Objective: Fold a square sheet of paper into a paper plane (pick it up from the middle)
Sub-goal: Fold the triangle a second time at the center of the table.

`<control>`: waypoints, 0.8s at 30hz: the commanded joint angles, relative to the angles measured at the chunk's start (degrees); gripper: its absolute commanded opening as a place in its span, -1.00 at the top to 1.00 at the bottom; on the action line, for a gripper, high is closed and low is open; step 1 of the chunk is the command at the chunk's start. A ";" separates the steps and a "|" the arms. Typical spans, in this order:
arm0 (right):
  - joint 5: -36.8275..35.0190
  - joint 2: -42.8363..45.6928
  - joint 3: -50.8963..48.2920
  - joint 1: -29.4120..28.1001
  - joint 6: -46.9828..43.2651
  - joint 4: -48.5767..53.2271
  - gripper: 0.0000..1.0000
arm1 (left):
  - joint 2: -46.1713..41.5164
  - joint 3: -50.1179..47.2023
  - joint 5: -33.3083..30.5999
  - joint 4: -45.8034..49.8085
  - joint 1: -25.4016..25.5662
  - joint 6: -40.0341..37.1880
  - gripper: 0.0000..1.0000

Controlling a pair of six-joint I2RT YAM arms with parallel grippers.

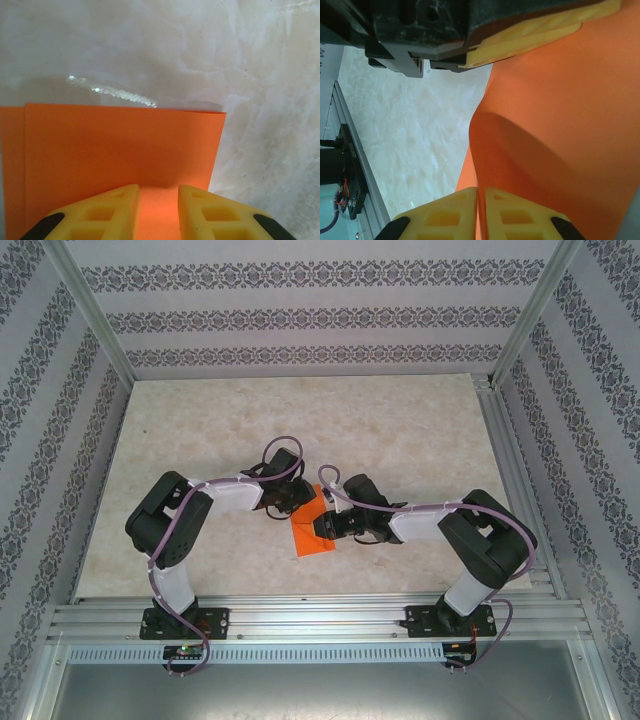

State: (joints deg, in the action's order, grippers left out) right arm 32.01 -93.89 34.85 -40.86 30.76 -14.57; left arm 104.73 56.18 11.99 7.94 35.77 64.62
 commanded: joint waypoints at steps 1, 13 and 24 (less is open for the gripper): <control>-0.40 2.34 -0.75 -0.21 -2.24 0.56 0.72 | 1.21 0.18 -1.23 2.90 0.45 -0.27 0.42; -1.54 5.10 0.82 0.32 -5.43 8.68 0.78 | 0.57 1.24 -1.34 3.83 0.44 -1.51 0.43; 1.32 6.78 2.75 1.37 -6.01 11.02 0.75 | 0.47 1.30 -1.31 4.19 0.54 -2.22 0.43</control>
State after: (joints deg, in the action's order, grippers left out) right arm 31.70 -88.64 35.77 -39.97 25.71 -4.12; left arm 104.73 56.69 11.88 9.06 35.77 63.90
